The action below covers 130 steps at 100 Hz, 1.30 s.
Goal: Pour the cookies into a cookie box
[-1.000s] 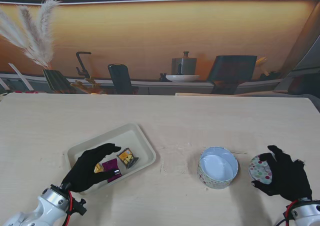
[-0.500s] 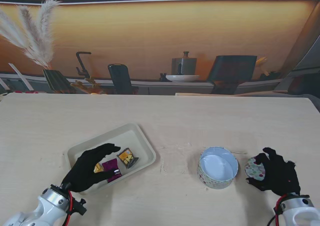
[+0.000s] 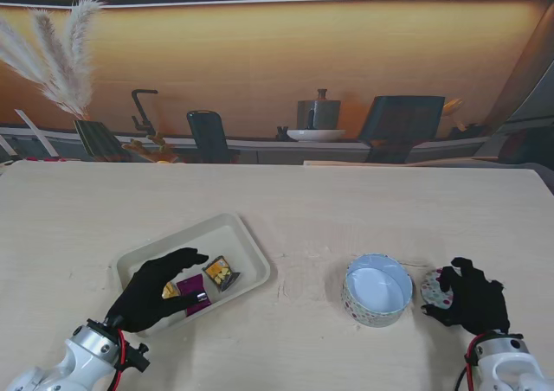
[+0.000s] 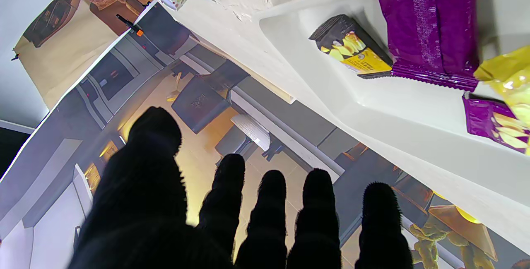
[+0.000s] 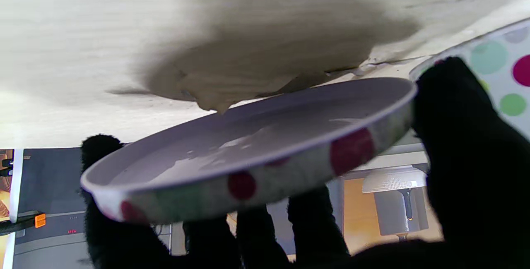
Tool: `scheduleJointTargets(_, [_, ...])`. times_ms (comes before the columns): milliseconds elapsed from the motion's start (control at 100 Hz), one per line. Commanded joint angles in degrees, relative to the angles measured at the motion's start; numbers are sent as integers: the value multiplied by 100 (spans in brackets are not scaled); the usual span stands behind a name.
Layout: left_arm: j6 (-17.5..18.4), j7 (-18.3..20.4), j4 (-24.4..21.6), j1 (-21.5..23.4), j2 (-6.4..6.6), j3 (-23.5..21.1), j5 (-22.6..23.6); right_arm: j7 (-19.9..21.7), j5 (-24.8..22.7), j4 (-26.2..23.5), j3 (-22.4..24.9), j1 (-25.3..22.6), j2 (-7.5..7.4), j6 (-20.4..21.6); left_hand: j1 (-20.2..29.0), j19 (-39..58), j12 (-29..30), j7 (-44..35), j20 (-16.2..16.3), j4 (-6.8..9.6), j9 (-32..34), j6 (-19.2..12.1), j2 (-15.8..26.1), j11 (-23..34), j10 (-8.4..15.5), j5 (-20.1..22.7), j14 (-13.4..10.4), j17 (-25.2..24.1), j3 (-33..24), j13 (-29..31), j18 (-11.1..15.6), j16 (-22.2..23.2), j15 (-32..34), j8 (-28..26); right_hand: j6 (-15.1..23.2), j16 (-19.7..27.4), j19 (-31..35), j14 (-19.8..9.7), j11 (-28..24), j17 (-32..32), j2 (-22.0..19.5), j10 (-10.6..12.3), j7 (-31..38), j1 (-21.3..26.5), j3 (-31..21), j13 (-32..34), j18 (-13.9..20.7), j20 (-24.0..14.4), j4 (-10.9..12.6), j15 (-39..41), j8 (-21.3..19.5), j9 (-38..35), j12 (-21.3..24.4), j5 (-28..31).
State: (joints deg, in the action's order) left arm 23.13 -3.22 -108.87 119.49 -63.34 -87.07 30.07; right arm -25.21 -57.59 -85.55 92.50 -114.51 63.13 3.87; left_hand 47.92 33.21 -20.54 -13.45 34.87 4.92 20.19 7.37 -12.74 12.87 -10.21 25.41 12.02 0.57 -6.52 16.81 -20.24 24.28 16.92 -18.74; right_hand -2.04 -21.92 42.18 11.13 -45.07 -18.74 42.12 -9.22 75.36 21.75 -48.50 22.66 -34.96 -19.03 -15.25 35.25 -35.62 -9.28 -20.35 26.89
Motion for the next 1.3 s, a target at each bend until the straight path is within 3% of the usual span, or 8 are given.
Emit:
scheduleJointTargets(0, [-10, 91, -33, 40, -28, -2, 9, 116, 13, 96, -74, 19, 13, -44, 46, 28, 20, -62, 140, 51, 7, -152, 137, -161, 58, 54, -21, -13, 96, 7, -90, 85, -57, -16, 90, -170, 2604, 9, -119, -471, -493, -1, 246, 1210, -967, 250, 1458, -354, 204, 303, 105, -105, -47, 196])
scheduleJointTargets(420, [-6, 83, -23, 37, -31, -8, -2, 33, 29, 315, -245, 131, 7, -190, 46, 18, 23, -68, 142, 52, 21, -148, 160, -170, 50, 104, -8, -15, 114, 12, -101, 85, -56, -21, -37, -184, 2608, 11, -196, -414, -780, 32, 193, 1293, -832, 173, 1502, -294, 182, 322, 449, -151, -81, 632])
scheduleJointTargets(590, [-9, 96, -16, 31, -29, -5, -9, -1, -7, 355, -259, 113, 3, -224, 46, 13, 25, -60, 143, 52, 19, -147, 170, -178, 48, 103, -20, -18, 123, 11, -109, 84, -59, -21, -174, -57, 2254, -18, -182, -58, -975, 81, -172, 1250, -754, -49, 1470, -114, 162, 50, 926, -175, -76, 1073])
scheduleJointTargets(760, [-9, 87, -7, 23, -30, -2, -8, -57, 5, 391, -260, 108, 8, -202, 43, 12, 24, -54, 144, 53, 18, -141, 177, -179, 53, 102, -20, -14, 131, 9, -103, 83, -61, -20, -378, 38, 1947, -76, -127, 368, -1279, 156, -641, 1129, -632, -248, 1697, 37, 167, -141, 1465, -248, -61, 1474])
scheduleJointTargets(930, [-9, 87, -1, 20, -31, -4, -13, -69, 54, 406, -247, 123, 14, -102, 46, 9, 24, -46, 146, 54, 16, -143, 182, -179, 61, 92, -14, -18, 138, 5, -100, 81, -66, -17, -588, 145, 1750, -162, -16, 733, -1889, 249, -1527, 478, -598, -429, 1774, 143, 444, -348, 1713, -254, -33, 1789])
scheduleJointTargets(990, [-1, 85, 1, 21, -31, -7, -14, -81, 64, 400, -240, 123, 17, -66, 41, 11, 24, -42, 147, 54, 13, -147, 185, -179, 67, 87, -17, -14, 142, 11, -106, 83, -64, -16, -648, 209, 1707, -214, 73, 880, -2168, 301, -2125, 132, -541, -482, 1736, 182, 814, -472, 1598, -271, -8, 1865])
scheduleJointTargets(1020, [3, 83, 2, 21, -32, -10, -13, -89, 78, 394, -237, 122, 21, -43, 44, 11, 24, -40, 148, 55, 11, -142, 183, -179, 62, 82, -21, -14, 142, 6, -104, 82, -65, -15, -666, 238, 1705, -239, 116, 948, -2197, 318, -2388, 55, -497, -528, 1714, 194, 983, -530, 1279, -245, 1, 1848])
scheduleJointTargets(1290, [21, 65, 12, 18, -36, -20, -13, -294, -6, 69, -106, -48, 50, 124, 50, 10, 23, -40, 150, 59, 11, -144, 182, -177, 66, 83, -25, -20, 146, 10, -97, 83, -64, -15, -584, 295, 1780, -288, 165, 1159, -2239, 356, -2655, -202, -363, -568, 1501, 157, 1047, -644, 1197, -249, 22, 1574])
